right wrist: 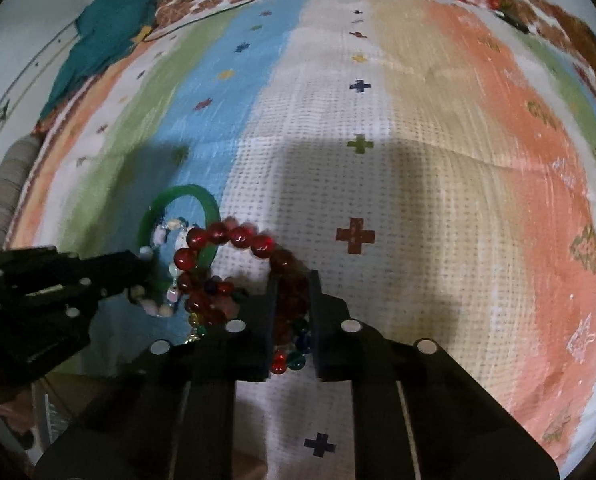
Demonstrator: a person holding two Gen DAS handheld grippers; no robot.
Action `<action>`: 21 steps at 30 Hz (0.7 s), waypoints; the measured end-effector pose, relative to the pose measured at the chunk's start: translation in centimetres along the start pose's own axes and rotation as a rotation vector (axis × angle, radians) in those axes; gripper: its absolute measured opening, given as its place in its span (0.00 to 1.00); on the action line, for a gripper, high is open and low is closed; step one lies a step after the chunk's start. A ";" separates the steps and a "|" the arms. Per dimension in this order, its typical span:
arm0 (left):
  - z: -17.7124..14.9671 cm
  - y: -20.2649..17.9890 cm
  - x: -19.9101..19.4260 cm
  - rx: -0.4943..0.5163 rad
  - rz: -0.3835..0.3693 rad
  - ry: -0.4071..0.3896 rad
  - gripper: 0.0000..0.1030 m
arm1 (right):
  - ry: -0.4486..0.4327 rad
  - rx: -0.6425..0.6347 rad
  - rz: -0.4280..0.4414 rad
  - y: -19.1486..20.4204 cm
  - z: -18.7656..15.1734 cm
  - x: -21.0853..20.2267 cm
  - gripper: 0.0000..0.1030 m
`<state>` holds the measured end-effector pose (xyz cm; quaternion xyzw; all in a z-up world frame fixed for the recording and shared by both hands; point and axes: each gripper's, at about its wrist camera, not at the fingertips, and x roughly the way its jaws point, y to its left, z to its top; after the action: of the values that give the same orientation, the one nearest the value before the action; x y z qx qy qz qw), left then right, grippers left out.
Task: Organize jewelry
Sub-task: 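Grasp the red bead bracelet with the right tool while the left grasps the white charm bracelet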
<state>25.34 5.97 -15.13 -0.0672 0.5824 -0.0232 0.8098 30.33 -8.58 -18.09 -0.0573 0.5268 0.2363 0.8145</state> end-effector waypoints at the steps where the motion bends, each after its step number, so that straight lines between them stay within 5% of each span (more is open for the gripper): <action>1: 0.0 0.0 -0.1 0.001 0.002 -0.001 0.10 | -0.006 0.002 -0.001 0.0 -0.1 -0.1 0.14; 21: -0.2 -1.4 -4.2 -0.003 0.077 -0.084 0.10 | -0.124 -0.031 -0.085 1.0 -0.4 -5.3 0.14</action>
<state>23.82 5.03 -11.06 -0.0469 0.5503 0.0116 0.8336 27.81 -9.59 -13.40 -0.0779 0.4688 0.2126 0.8538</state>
